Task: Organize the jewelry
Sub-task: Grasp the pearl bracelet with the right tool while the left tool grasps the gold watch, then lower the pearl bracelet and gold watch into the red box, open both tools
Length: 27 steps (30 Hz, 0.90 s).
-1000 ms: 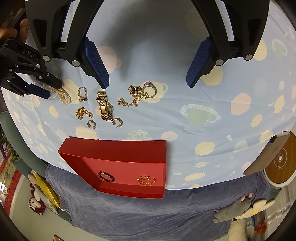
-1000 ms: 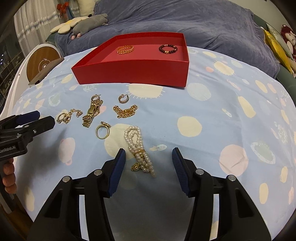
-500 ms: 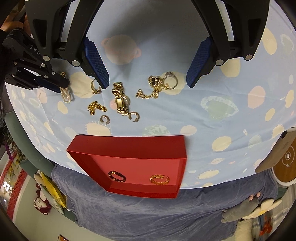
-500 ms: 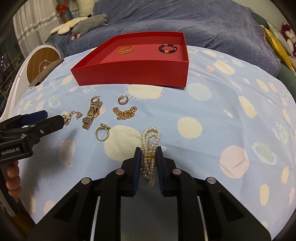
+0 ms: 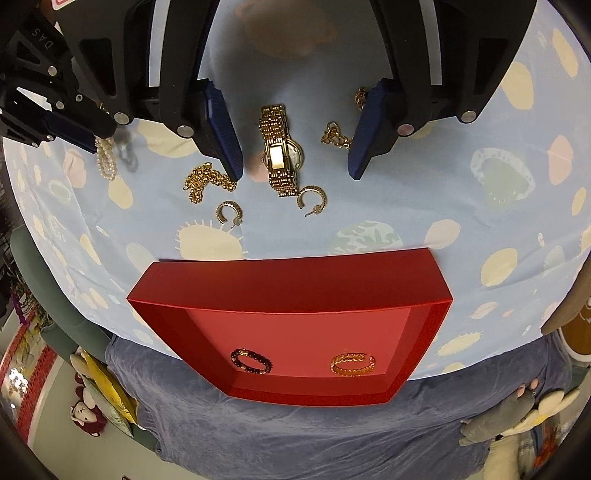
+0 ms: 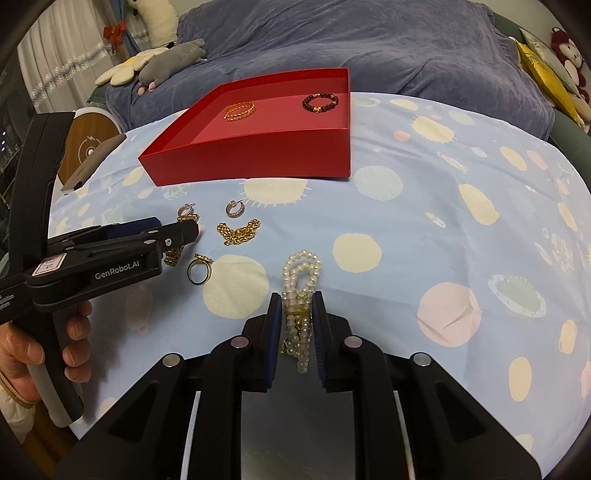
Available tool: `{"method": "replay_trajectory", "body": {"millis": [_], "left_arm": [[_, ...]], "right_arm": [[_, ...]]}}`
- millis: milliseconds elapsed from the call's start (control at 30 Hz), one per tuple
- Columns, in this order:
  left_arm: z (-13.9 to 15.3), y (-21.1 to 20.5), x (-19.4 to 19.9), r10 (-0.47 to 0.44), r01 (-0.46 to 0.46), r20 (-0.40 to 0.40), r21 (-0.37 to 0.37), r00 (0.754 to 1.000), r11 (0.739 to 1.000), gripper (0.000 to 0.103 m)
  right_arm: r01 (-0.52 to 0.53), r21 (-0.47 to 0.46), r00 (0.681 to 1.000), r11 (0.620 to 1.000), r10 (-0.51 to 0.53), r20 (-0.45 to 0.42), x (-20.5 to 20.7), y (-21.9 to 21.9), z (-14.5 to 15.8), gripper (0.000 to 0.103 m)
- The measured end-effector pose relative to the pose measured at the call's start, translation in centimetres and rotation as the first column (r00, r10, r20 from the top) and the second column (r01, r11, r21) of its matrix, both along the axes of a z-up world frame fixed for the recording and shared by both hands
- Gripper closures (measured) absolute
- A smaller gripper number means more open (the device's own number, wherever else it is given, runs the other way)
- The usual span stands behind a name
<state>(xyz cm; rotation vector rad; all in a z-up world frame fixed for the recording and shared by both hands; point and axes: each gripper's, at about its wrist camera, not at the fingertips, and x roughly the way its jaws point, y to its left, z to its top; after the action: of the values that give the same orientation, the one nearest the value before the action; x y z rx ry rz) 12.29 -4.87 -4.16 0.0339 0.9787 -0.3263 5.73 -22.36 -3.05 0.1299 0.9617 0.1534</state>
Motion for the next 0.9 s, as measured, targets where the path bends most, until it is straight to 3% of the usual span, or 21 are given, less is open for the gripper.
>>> {"method": "replay_trajectory", "body": {"millis": [67, 233, 367, 433, 900], "left_arm": [[-0.1, -0.4, -0.1, -0.005, 0.005, 0.018, 0.020, 1.000, 1.000, 0.054], [-0.2, -0.6, -0.2, -0.027, 0.026, 0.031, 0.029, 0.999, 0.999, 0.086], [0.0, -0.4, -0.5, -0.032, 0.032, 0.028, 0.025, 0.999, 0.999, 0.087], [0.3, -0.3, -0.6, -0.038, 0.037, 0.035, 0.024, 0.999, 0.999, 0.094], [5.6, 1.6, -2.6, -0.046, 0.056, 0.106, -0.099, 0.993, 0.994, 0.094]], "right_arm": [[0.007, 0.004, 1.000, 1.000, -0.007, -0.001, -0.1, -0.3, 0.0, 0.087], [0.009, 0.006, 1.000, 1.000, -0.009, 0.002, -0.2, -0.3, 0.2, 0.087], [0.006, 0.007, 1.000, 1.000, -0.006, 0.008, -0.2, -0.2, 0.4, 0.087], [0.005, 0.009, 1.000, 1.000, -0.005, 0.012, -0.2, -0.2, 0.5, 0.087], [-0.011, 0.031, 0.999, 0.999, 0.010, 0.051, 0.1, 0.8, 2.2, 0.087]]}}
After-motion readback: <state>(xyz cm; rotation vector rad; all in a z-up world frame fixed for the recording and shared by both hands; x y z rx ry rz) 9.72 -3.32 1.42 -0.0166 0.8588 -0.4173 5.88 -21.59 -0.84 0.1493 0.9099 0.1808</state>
